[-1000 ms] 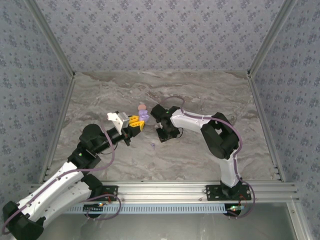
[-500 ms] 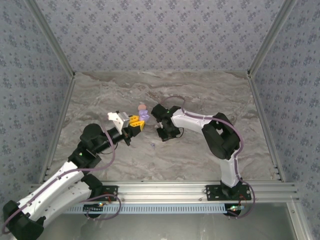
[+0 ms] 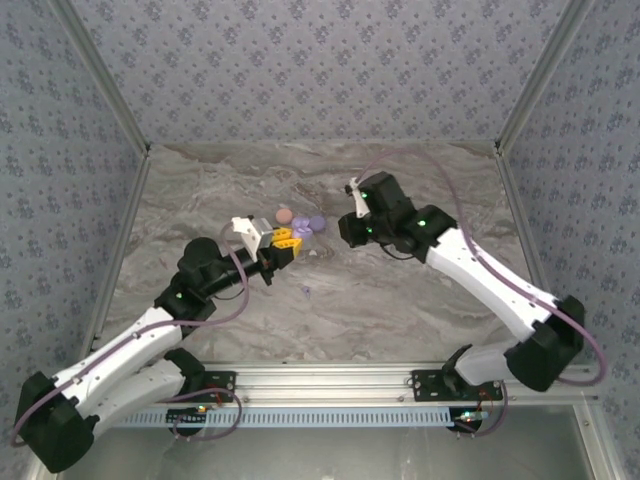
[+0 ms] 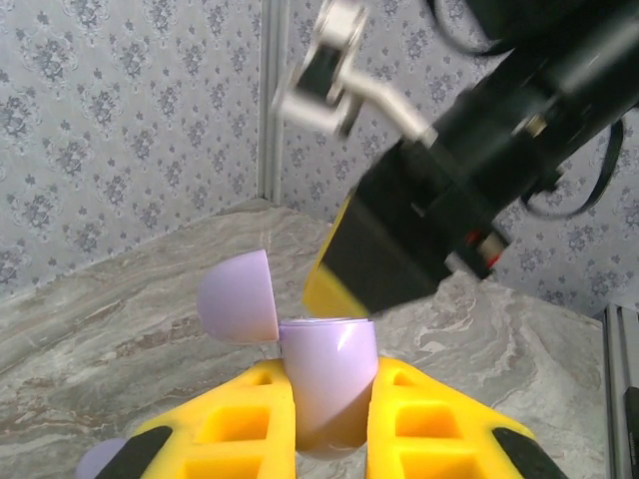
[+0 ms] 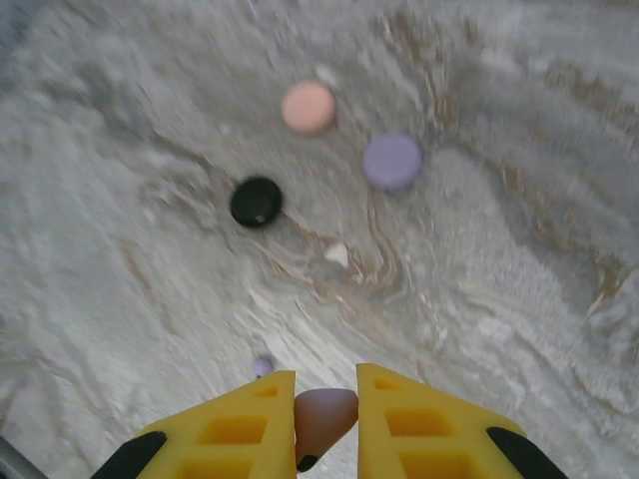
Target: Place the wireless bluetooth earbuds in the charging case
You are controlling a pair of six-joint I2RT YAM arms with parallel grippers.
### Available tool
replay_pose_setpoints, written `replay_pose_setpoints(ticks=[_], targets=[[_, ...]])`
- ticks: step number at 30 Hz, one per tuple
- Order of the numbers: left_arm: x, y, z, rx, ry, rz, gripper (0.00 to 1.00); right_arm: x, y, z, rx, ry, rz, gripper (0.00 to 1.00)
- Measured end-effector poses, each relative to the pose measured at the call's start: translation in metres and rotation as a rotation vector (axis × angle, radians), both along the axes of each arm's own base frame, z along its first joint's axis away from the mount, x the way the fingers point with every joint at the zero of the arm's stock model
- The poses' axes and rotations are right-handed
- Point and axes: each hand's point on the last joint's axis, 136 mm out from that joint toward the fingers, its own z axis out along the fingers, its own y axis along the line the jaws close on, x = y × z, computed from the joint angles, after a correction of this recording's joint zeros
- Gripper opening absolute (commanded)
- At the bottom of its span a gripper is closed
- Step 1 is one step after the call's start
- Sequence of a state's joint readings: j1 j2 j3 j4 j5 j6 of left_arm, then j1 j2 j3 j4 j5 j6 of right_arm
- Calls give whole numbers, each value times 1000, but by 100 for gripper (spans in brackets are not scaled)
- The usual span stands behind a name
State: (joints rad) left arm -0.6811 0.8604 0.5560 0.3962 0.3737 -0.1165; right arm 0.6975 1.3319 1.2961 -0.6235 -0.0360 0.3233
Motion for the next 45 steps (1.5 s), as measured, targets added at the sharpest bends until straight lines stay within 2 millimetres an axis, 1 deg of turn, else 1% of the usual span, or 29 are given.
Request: replay_pose_setpoints(ticks=[2,5,10,13,18,25,33,45], targets=[[1,-4,-2,-4,4,-13,0,-6,0,20,48,-39,22,19],[3,-11,-7,-1,18,-36,0,-13,4,40,107,-79,55,19],[5,-20,-13,5,40,-68,0,-19,11,61,159,-127,89,19],[4,-25,-9,-1,38,-84,0,-22,18,69,179,-148,108,19],[2,-29,-2,-15,20,-102,0,-26,26,73,193,-162,128,19],[2,-34,-1,-17,16,-115,0,-27,30,75,200,-170,137,19],[2,-38,-3,-13,22,-123,0,-30,39,71,197,-166,156,19],[2,-39,-5,-8,27,-125,0,-26,35,67,169,-168,126,19]])
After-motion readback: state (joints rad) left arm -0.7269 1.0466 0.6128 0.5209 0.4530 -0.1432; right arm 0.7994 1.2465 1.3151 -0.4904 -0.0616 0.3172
